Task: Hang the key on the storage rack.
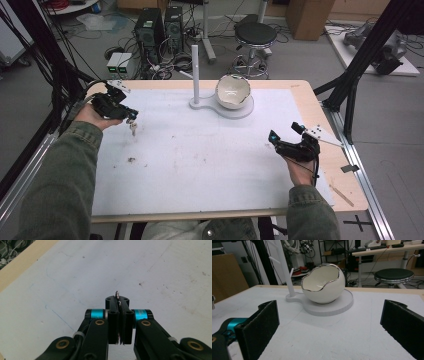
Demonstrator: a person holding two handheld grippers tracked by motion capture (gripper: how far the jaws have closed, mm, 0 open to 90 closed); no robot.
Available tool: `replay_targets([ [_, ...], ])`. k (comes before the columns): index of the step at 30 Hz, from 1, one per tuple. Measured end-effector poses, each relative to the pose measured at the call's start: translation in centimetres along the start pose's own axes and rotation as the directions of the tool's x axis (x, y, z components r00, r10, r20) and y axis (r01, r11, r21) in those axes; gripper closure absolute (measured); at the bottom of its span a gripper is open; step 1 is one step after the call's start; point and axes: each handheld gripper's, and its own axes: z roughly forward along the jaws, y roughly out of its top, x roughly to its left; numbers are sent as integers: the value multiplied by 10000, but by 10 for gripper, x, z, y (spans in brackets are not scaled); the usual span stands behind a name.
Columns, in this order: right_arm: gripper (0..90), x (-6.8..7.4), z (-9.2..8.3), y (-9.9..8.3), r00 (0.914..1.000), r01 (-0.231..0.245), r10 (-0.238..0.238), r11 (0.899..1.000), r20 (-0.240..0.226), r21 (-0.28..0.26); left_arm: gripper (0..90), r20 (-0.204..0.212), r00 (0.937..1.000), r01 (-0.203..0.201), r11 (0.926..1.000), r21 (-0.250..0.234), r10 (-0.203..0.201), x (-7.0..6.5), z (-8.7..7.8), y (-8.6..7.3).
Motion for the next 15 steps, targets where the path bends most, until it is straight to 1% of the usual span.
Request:
replay_targets([
  [2,9,0,0,0,10000,15,-15,10000,2,-18,869,28,10000,-5,10000,-50,5,-1,-1,2],
  [7,10,1,1,0,10000,-7,7,10000,-12,11,869,-5,9999,-100,9999,-88,100,1,-11,14],
  [11,9,1,1,0,10000,14,-14,10000,-28,19,869,-28,9998,-181,9993,-318,180,1,-21,26],
  [12,9,1,1,0,10000,27,-27,10000,-12,14,869,-87,9995,-302,9985,-447,298,0,-24,29],
  [14,9,0,1,0,9999,103,-103,9999,-33,15,869,27,9995,-306,9975,-642,308,-2,-28,34],
  [15,9,1,2,0,10000,60,-60,10000,-38,63,869,45,9995,-324,9971,-691,328,-2,-29,36],
])
